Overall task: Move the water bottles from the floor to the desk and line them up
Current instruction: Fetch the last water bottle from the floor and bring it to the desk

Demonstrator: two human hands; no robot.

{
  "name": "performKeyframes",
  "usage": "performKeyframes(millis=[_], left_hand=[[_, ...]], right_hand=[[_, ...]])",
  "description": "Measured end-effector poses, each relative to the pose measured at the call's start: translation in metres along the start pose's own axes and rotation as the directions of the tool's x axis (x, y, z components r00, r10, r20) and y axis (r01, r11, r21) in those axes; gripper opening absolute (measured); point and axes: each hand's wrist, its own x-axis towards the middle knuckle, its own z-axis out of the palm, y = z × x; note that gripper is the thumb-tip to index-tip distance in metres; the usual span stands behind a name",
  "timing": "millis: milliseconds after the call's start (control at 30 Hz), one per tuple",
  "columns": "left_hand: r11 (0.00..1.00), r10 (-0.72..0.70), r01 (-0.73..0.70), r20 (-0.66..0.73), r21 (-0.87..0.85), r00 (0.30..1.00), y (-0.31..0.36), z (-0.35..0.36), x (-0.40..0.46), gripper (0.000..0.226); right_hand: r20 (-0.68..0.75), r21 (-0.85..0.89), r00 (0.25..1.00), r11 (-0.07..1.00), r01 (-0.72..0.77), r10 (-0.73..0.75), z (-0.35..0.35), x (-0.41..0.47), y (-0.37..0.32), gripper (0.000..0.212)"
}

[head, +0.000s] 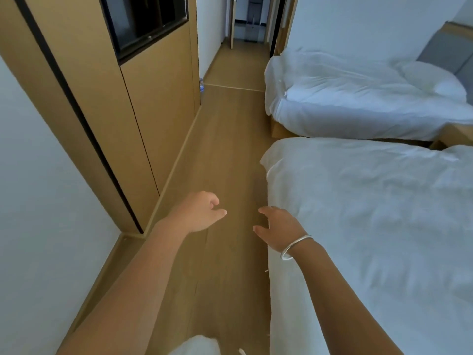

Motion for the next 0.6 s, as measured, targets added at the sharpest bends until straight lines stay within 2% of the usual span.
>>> performKeyframes(millis=[367,600], left_hand=[[0.999,-0.028,0.029,-0.062,0.019,0.998,0.015,-0.059,0.191,0.045],[0.998,-0.056,0.056,-0.072,-0.012,0.996,0.061,-0.082,0.348,0.048]], right_hand=[[0.027,0.090,1.000,0.996,-0.006,0.004,-0.057,0.206,0.030,0.052],[0.009,0.080,1.000,0.997,0.010,-0.011,-0.119,0.349,0.084,0.053]])
